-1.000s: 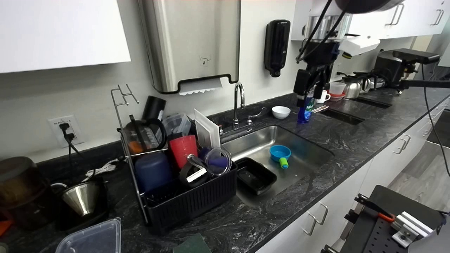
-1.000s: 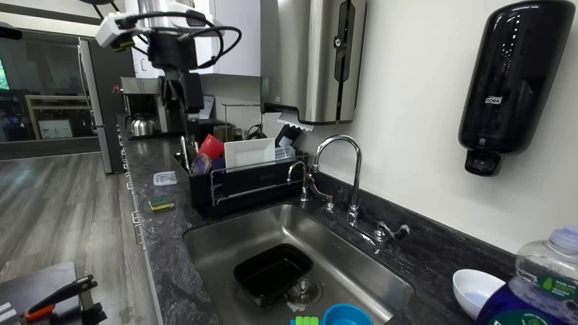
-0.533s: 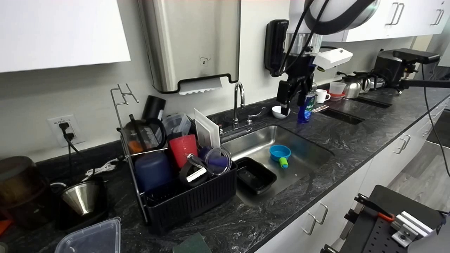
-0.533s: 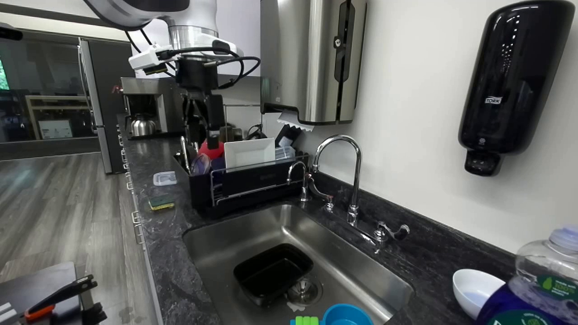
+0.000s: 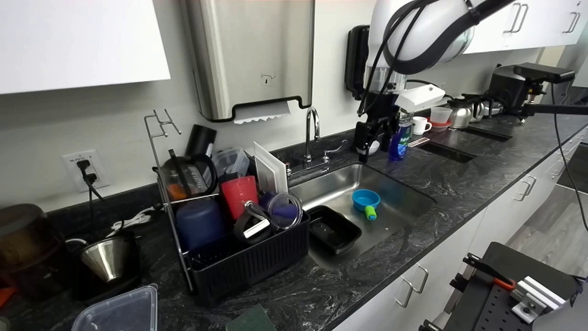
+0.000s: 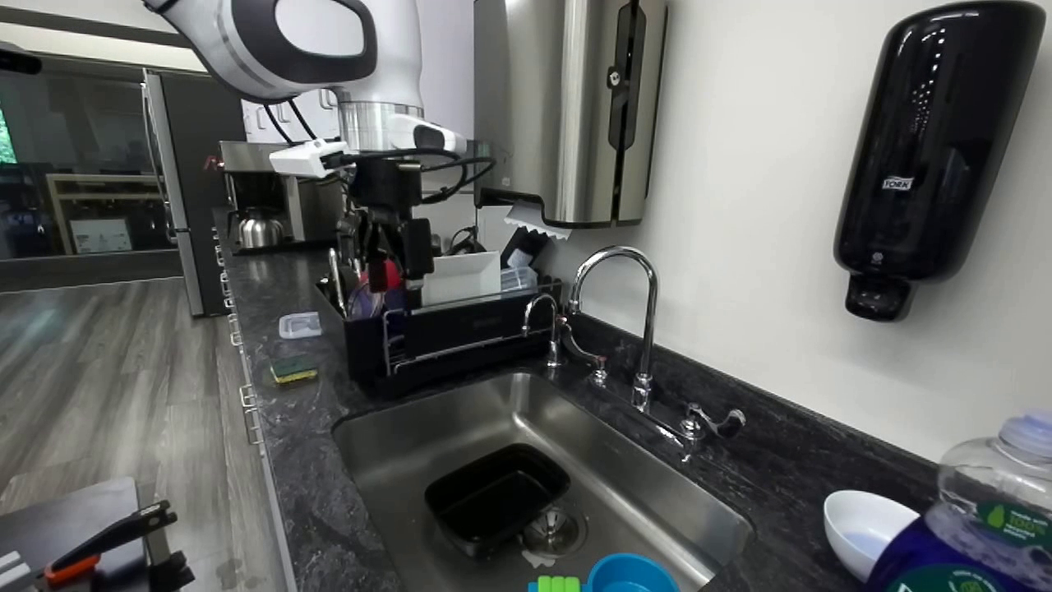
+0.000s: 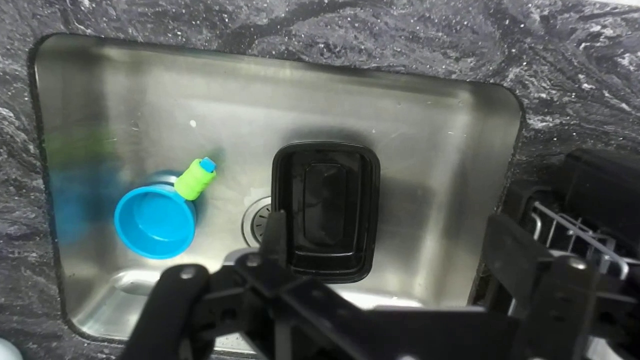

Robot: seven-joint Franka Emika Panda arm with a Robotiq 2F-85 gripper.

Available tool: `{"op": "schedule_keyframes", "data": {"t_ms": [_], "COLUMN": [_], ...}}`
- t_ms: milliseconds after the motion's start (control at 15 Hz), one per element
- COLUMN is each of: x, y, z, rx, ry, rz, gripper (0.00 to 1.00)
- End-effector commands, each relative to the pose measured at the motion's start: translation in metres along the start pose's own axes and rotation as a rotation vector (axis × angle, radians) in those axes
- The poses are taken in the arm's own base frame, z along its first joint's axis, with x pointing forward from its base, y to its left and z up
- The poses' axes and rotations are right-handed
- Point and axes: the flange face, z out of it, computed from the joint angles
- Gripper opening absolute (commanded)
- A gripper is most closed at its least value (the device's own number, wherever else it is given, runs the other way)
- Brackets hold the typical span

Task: Put the black dish in the sink onto the rack

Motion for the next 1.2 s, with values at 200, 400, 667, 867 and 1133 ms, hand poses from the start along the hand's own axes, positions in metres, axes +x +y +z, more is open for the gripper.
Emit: {"op": "schedule_keyframes", "data": {"t_ms": [200, 400, 667, 867, 1133], "x": [0.010, 0.016, 0.030, 0.042, 0.063], "y": [0.004, 0.010, 0.019, 0.024, 0.025], "z": [0.047, 0.066, 0.089, 0.105, 0.124], "rx": [0.011, 0.006, -0.002, -0.010, -0.014], "ry": [0.035, 0.034, 0.024, 0.017, 0.016], "rz": [0.011, 0.030, 0.069, 0.092, 0.105], "gripper": [1.00, 1.00, 1.00, 1.00, 1.00]}}
